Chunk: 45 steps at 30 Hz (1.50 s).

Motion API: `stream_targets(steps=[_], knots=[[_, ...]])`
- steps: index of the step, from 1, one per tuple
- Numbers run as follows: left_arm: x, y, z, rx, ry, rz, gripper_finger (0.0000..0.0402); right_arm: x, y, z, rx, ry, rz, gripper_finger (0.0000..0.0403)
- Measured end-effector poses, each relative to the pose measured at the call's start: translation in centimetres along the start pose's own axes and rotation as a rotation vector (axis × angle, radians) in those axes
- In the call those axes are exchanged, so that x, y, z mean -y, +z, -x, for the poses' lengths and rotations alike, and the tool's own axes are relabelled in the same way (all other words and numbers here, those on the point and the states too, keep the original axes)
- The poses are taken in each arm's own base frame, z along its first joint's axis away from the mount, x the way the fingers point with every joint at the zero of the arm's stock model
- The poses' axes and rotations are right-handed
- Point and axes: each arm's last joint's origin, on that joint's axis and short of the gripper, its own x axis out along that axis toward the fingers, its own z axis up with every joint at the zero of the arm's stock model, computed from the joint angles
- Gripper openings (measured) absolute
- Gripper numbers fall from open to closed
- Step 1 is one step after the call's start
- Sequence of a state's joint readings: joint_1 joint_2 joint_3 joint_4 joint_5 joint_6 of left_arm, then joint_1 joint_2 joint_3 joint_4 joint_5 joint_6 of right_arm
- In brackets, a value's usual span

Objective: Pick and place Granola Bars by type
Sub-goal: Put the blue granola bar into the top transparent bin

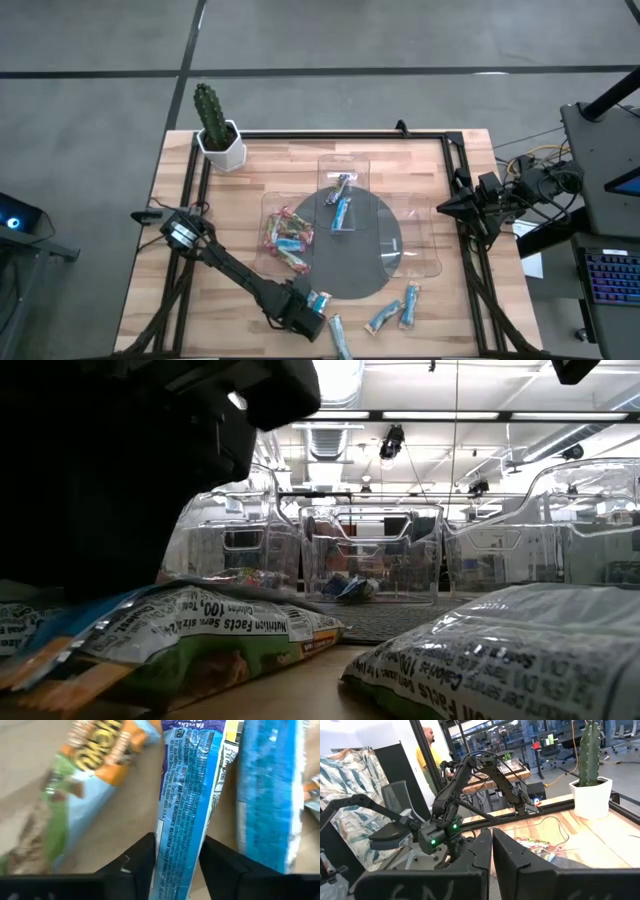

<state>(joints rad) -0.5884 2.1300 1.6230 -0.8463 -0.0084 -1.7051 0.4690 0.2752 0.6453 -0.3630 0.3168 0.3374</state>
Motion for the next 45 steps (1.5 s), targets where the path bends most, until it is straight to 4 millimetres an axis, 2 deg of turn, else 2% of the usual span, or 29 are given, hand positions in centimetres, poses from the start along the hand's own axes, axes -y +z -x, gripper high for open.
stream_targets(steps=[9, 17, 23, 28, 33, 37, 40, 45], knots=[[0.7, -0.1, 0.7, -0.007, -0.036, -0.001, 0.0068, 0.0, 0.0, 0.0, 0.000, -0.001, 0.001, 0.0009], [1.7, -0.2, 2.6, -0.011, -0.058, -0.036, 0.0058, 0.0, 0.0, 0.0, -0.004, -0.001, 0.002, 0.0009], [2.6, -0.1, 6.0, 0.004, -0.041, -0.097, 0.0057, 0.0, 0.0, 0.0, -0.004, -0.001, 0.002, 0.0009], [3.4, 0.9, 10.0, 0.080, -0.056, -0.144, 0.0057, 0.0, 0.0, 0.0, -0.005, -0.001, 0.002, 0.0009], [3.3, 2.5, 14.6, 0.216, -0.040, -0.167, 0.0057, 0.0, 0.0, 0.0, -0.005, -0.001, 0.002, 0.0009], [2.7, 4.2, 17.2, 0.329, 0.004, -0.179, 0.0057, 0.0, 0.0, 0.0, -0.004, -0.001, 0.002, 0.0009], [2.5, 6.0, 18.5, 0.380, 0.017, -0.197, 0.0057, 0.0, 0.0, 0.0, -0.004, -0.001, 0.002, 0.0009], [2.0, 10.7, 19.6, 0.411, 0.005, -0.204, 0.0057, 0.0, 0.0, 0.0, -0.003, -0.001, 0.001, 0.0009]])
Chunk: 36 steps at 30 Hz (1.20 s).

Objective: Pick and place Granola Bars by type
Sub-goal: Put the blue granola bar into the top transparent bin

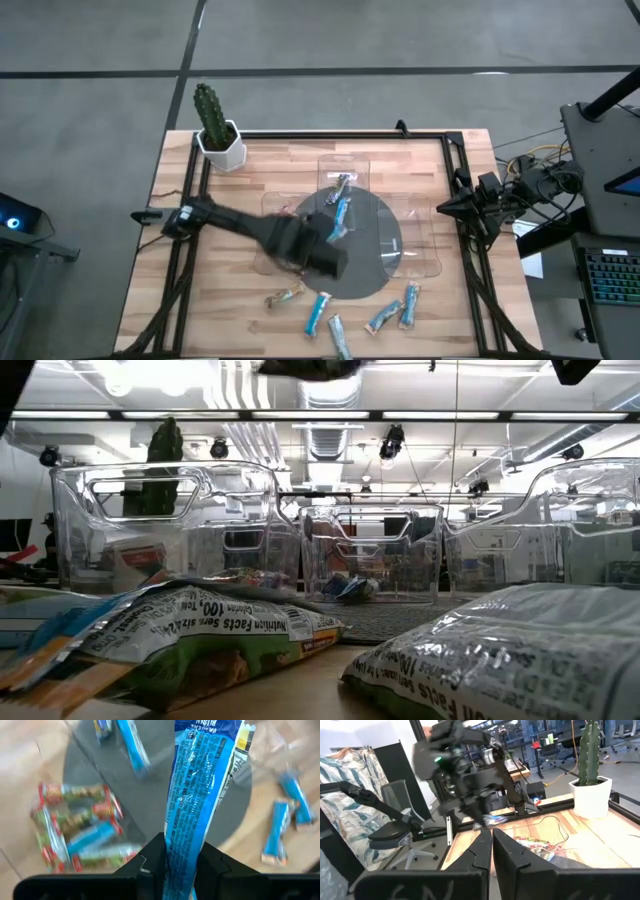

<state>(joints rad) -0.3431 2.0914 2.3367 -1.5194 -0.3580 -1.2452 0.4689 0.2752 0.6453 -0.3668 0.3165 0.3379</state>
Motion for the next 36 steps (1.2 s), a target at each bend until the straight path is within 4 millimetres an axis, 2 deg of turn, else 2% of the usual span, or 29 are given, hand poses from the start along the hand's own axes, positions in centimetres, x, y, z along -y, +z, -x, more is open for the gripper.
stream_targets(steps=[7, 12, 18, 21, 26, 32, 36], knots=[[-2.9, 7.4, -2.0, 0.064, 0.023, -0.056, 0.0057, 0.0, 0.0, 0.0, 0.003, 0.001, -0.004, 0.0009], [-5.1, 12.7, -3.5, 0.069, -0.076, -0.045, 0.0057, 0.0, 0.0, 0.0, 0.003, 0.001, -0.004, 0.0009], [-8.7, 17.2, -5.1, 0.053, -0.117, 0.024, 0.0057, 0.0, 0.0, 0.0, 0.004, 0.001, -0.004, 0.0009], [-9.9, 18.2, -6.1, 0.043, -0.101, 0.033, 0.0057, 0.0, 0.0, 0.0, 0.004, 0.001, 0.002, 0.0009], [-11.3, 18.8, -8.4, -0.006, -0.091, 0.027, 0.0057, 0.0, 0.0, 0.0, 0.004, 0.002, 0.040, 0.0008], [-11.1, 18.1, -12.8, -0.055, -0.188, 0.043, 0.0057, 0.0, 0.0, 0.0, 0.004, 0.001, 0.048, 0.0008], [-11.0, 17.5, -14.6, -0.090, -0.229, 0.080, 0.0057, 0.0, 0.0, 0.0, 0.003, 0.001, 0.044, 0.0008]])
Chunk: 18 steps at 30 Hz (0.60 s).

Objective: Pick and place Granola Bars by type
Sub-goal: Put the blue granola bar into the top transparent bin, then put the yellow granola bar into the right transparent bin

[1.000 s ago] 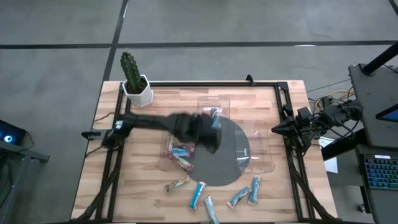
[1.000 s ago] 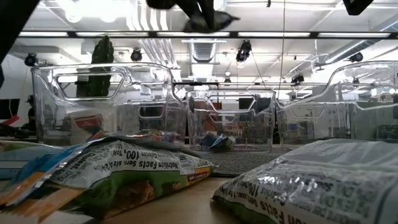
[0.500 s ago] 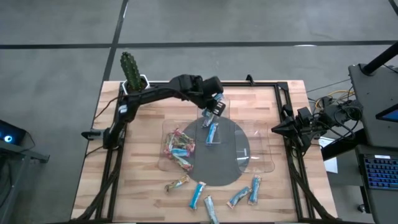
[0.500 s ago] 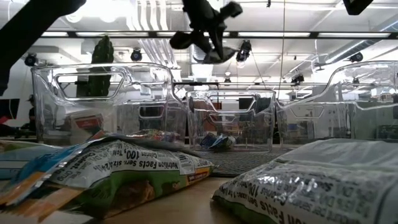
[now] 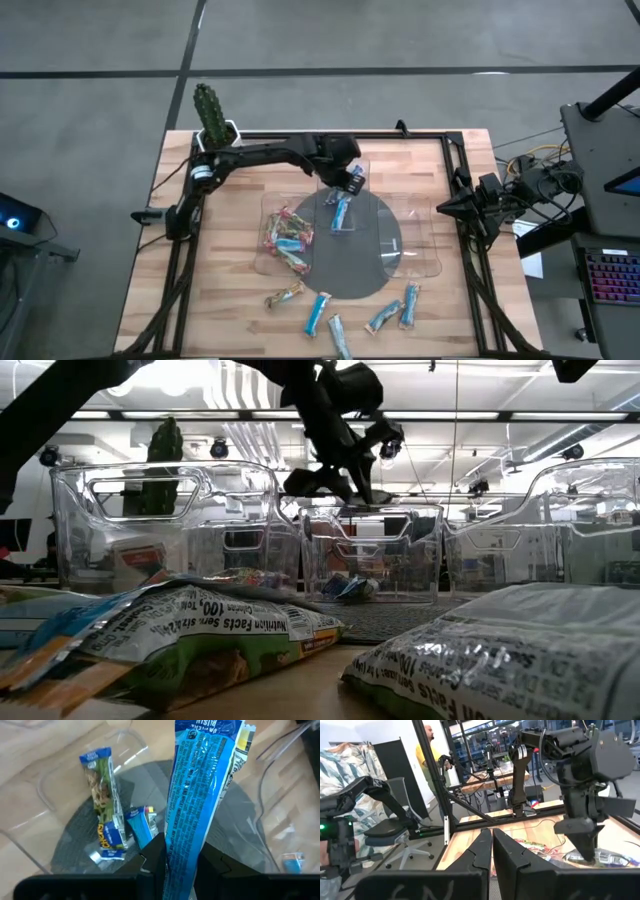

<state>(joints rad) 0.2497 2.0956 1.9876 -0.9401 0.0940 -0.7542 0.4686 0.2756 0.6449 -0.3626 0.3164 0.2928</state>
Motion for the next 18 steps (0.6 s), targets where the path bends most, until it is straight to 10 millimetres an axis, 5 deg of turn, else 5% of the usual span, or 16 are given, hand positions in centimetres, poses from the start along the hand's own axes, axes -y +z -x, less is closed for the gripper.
stream_targets(steps=[11, 18], knots=[[-0.01, -0.36, -0.42, -0.025, -0.013, -0.091, 0.0063, 0.00, 0.01, 0.01, 0.000, 0.000, 0.000, 0.0008], [0.18, -0.43, -0.43, -0.035, -0.038, -0.125, 0.0133, 0.00, 0.01, 0.01, 0.001, 0.000, -0.004, 0.0008]])
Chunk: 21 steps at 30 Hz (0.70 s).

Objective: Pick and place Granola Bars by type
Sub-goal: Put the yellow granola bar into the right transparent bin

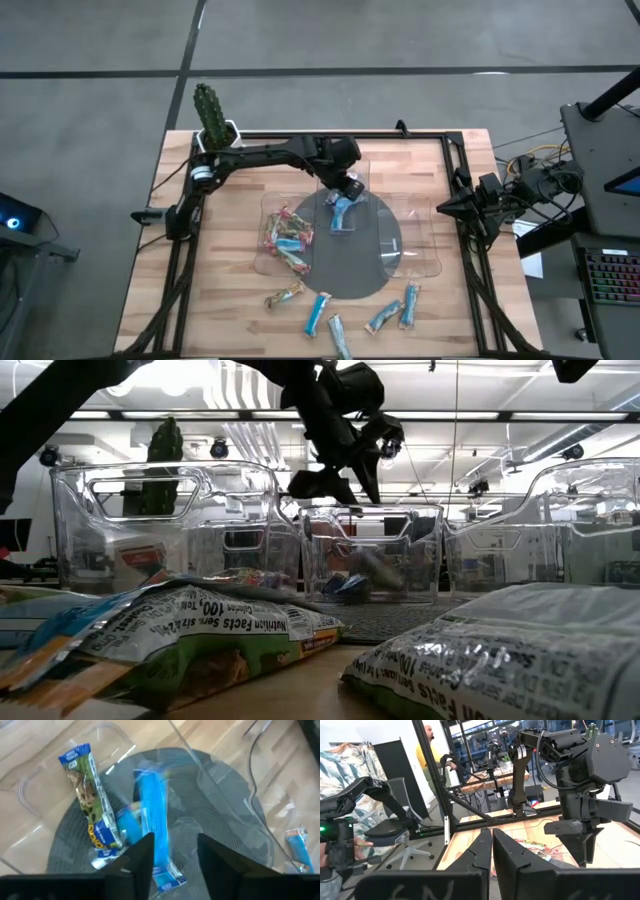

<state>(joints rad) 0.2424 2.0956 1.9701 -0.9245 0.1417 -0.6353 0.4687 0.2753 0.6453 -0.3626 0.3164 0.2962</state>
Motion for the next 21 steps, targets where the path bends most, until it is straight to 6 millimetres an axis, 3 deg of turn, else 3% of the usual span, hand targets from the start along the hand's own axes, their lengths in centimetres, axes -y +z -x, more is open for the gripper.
stream_targets(steps=[6, 11, 16, 21], knots=[[0.1, 0.2, 0.0, 0.016, -0.010, 0.020, 0.0201, 0.0, 0.0, 0.0, 0.000, 0.000, 0.007, 0.0008], [0.5, 0.3, 0.4, 0.040, -0.036, 0.016, 0.0215, 0.0, 0.0, 0.0, 0.001, 0.001, 0.059, 0.0008], [1.4, 0.4, 2.4, 0.093, -0.074, -0.053, 0.0216, 0.3, 0.3, 1.1, 0.047, 0.012, 0.133, 0.0008], [2.9, 0.7, 5.4, 0.192, -0.145, -0.136, 0.0216, 1.1, 0.4, 3.4, 0.139, 0.021, 0.153, 0.0008]])
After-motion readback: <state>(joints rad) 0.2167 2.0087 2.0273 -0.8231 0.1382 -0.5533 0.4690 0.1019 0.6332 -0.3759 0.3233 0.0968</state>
